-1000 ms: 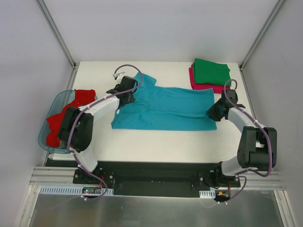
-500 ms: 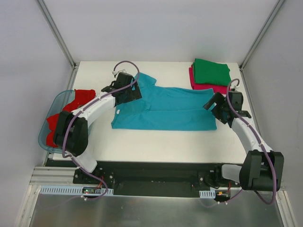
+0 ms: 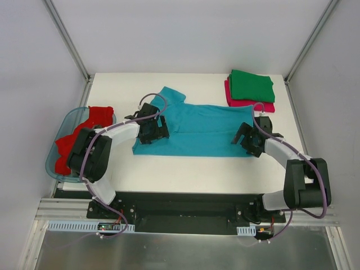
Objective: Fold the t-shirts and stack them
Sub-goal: Grap the side of the flattened tshirt furthest away from the robot with both arms
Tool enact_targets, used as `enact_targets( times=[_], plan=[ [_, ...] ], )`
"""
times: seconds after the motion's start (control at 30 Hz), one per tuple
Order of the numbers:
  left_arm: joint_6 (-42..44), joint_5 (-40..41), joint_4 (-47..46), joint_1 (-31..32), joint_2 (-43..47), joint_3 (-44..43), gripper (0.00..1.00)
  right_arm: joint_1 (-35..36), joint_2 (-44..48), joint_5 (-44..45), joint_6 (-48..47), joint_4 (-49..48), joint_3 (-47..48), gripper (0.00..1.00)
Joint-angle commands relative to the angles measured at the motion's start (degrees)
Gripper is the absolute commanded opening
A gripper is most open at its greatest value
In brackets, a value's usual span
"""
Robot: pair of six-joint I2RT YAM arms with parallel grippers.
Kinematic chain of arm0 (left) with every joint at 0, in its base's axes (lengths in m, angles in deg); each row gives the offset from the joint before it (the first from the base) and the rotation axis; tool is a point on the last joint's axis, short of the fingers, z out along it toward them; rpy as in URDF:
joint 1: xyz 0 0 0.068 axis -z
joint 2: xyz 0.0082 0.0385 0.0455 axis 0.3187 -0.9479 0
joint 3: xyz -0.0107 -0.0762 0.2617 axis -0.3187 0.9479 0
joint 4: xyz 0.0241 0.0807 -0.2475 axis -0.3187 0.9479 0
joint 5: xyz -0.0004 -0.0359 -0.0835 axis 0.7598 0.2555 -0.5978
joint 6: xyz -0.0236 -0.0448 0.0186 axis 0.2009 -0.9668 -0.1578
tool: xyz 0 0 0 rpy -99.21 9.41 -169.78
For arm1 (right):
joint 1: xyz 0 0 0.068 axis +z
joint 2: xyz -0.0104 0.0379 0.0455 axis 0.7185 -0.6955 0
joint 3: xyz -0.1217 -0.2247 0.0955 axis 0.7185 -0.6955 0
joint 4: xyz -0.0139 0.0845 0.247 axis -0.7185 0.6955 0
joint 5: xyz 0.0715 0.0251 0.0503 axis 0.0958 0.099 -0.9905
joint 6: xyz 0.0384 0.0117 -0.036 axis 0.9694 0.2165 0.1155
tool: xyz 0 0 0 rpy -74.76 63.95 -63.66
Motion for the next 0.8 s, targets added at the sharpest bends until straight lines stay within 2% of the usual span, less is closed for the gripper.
enact_targets(
  times=[0.0,0.13,0.33,0.5,0.63,0.77],
  plan=[
    [-3.1,-1.78,1.56,-0.01,3.19,7.09,0.99,-0.11,4.31,4.55,2.89,2.89,-5.32,0.96],
    [-4.77,-1.95,1.56,0.16,9.25,12.97,0.99,-0.11,12.83,4.56,4.83,5.95,-11.47,0.96],
    [-8.37,-4.41,1.91,1.3,22.07,25.54,0.99,-0.11,25.75,4.22,5.18,16.94,-15.7,0.96],
    [-12.06,-6.69,2.52,2.71,32.89,34.25,0.99,-0.11,33.93,2.01,7.02,22.39,-18.77,0.96],
    [-12.68,-7.49,3.75,4.29,39.75,35.06,0.99,-0.11,38.68,1.4,6.5,23.72,-18.96,0.96],
    [-10.85,-5.73,5.86,4.82,43.45,30.67,0.99,-0.11,41.67,1.13,3.26,25.91,-14.48,0.96]
  ],
)
